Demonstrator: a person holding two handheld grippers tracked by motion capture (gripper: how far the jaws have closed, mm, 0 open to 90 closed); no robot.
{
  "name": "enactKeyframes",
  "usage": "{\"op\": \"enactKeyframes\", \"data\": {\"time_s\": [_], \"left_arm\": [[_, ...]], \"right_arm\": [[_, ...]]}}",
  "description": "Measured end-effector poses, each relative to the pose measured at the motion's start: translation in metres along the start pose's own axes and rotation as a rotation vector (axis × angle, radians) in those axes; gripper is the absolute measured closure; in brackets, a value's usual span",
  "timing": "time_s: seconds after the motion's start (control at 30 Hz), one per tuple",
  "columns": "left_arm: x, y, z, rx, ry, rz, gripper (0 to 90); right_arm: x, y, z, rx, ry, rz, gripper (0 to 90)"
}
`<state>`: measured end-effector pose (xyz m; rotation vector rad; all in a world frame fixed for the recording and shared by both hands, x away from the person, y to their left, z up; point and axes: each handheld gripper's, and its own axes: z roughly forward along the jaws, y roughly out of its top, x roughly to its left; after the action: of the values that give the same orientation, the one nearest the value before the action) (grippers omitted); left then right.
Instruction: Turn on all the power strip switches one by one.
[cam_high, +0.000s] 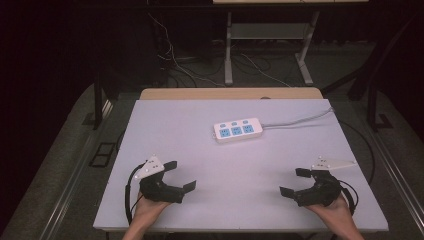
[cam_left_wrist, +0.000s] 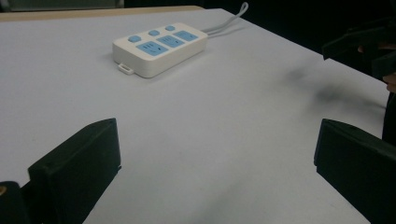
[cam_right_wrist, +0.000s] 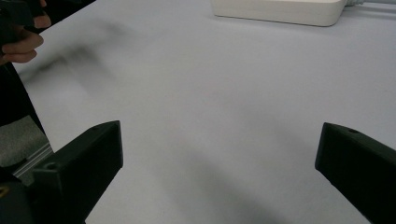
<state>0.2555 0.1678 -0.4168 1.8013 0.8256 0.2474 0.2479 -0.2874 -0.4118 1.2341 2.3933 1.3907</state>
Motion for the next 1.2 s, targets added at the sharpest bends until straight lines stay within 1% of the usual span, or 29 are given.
{"op": "enactKeyframes", "data": {"time_s": [0.17,0.33,0.5,0.53,0.73,0.97,1.2], "left_arm": [[-0.002,0.0,0.003,0.022,-0.019,0.007,0.0],[-0.002,-0.001,0.004,0.033,-0.017,0.008,0.0],[0.0,-0.001,0.002,0.028,-0.006,0.003,0.0],[0.001,-0.001,0.002,0.027,-0.007,0.001,0.0],[0.002,-0.001,0.001,0.024,-0.01,0.002,0.0],[0.003,-0.001,0.0,0.022,-0.012,-0.005,0.0],[0.004,-0.002,-0.001,0.023,-0.008,-0.014,0.0]], "right_arm": [[-0.002,0.005,0.001,0.012,0.006,-0.013,0.8],[-0.004,0.013,0.001,0.025,0.009,-0.02,0.8],[-0.005,0.023,0.002,0.033,0.016,-0.031,0.8],[-0.005,0.027,0.002,0.035,0.019,-0.04,0.8],[-0.005,0.037,0.004,0.047,0.029,-0.051,0.8],[-0.001,0.052,0.007,0.061,0.04,-0.077,0.8],[0.0,0.065,0.012,0.076,0.03,-0.099,0.8]]}}
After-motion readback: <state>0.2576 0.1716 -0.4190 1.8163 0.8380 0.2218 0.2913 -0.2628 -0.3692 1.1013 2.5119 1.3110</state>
